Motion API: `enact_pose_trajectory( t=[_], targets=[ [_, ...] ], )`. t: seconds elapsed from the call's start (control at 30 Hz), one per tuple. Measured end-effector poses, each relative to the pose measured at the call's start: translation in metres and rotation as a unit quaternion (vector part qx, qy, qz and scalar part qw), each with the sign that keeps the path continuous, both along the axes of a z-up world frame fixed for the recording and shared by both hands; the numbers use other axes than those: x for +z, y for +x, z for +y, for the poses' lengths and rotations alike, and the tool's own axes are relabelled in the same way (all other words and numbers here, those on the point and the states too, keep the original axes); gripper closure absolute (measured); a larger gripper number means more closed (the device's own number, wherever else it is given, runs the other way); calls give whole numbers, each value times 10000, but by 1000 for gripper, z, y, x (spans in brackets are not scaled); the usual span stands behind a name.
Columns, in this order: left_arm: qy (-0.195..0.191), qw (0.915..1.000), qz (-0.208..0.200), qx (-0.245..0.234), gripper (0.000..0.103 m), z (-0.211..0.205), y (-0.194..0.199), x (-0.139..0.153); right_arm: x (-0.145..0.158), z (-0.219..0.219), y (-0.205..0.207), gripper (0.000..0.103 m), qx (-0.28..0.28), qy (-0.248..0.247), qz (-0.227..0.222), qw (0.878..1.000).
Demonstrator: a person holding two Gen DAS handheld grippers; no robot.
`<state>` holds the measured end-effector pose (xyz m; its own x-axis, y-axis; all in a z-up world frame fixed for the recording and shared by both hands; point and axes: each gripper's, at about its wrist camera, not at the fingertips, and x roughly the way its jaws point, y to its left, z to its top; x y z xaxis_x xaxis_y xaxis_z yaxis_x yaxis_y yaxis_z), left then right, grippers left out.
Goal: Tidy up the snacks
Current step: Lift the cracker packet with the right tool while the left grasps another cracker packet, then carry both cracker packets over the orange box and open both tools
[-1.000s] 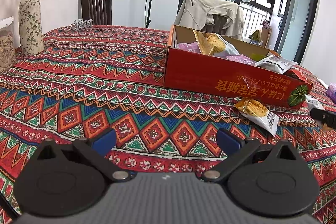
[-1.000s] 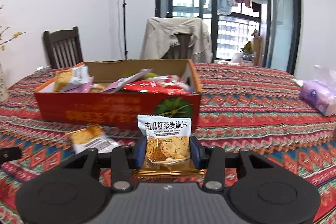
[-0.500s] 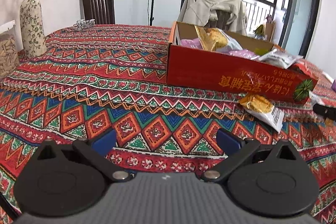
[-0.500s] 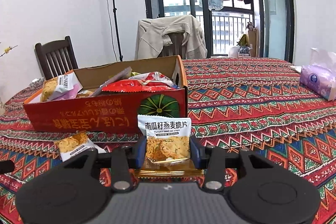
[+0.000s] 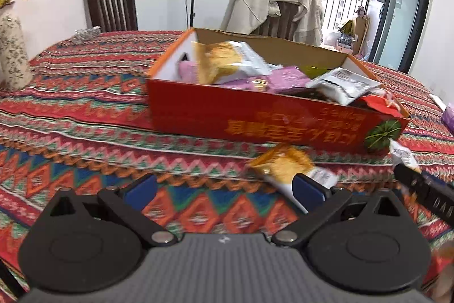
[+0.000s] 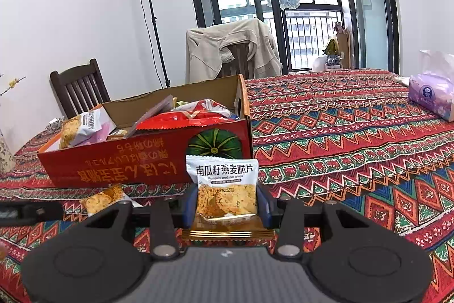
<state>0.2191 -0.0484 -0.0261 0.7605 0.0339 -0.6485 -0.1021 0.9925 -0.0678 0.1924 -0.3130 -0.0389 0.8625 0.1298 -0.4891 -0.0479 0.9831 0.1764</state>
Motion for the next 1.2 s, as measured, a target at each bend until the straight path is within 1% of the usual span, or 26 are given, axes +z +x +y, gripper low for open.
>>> enact_pose_trajectory(
  t=[0.13,0.3,0.4,0.47,0.57,0.63,0.73,0.8,0.83,0.87,0.9,0.93,0.97,1.13,1.2],
  targets=[
    [75,9999,141,55,0,-24,16,-4,0,-2,0,61,11,80,-20,10000],
    [89,9991,362,181,0,-39,30,-11,-1,-4,0,61,-32,126,-57,9999],
    [-80,9985,455,302,0,-41,37,-15,-1,-5,-1,61,-45,143,-78,9999],
    [-119,9981,474,379,0,-44,42,-16,0,-6,-2,61,-46,166,-98,9998],
    [-26,9974,502,517,0,-50,50,-18,0,-6,-2,61,-17,192,-105,9998],
    [3,9974,508,517,0,-54,53,-21,0,-6,-3,61,-4,207,-117,9997],
    [235,9976,438,485,1,-59,51,-26,-1,-7,-3,61,8,225,-109,9997],
    [346,9973,416,495,6,-60,48,-26,-1,-6,-3,61,29,245,-103,9996],
    [330,9974,395,503,13,-59,47,-25,-1,-6,-3,61,37,247,-105,9996],
    [329,9975,372,505,22,-57,45,-24,0,-7,-3,61,43,253,-108,9996],
    [330,9977,345,486,27,-55,42,-22,0,-8,-3,61,49,263,-112,9996],
    [326,9979,330,463,35,-54,41,-21,0,-8,-3,61,56,270,-114,9996],
    [311,9981,318,437,40,-51,38,-20,0,-7,-4,61,63,268,-115,9996],
    [272,9991,196,277,51,-42,28,-19,1,-6,-5,61,104,268,-162,9995],
    [279,9992,152,224,52,-40,25,-19,1,-5,-5,61,123,266,-175,9994]
  ],
)
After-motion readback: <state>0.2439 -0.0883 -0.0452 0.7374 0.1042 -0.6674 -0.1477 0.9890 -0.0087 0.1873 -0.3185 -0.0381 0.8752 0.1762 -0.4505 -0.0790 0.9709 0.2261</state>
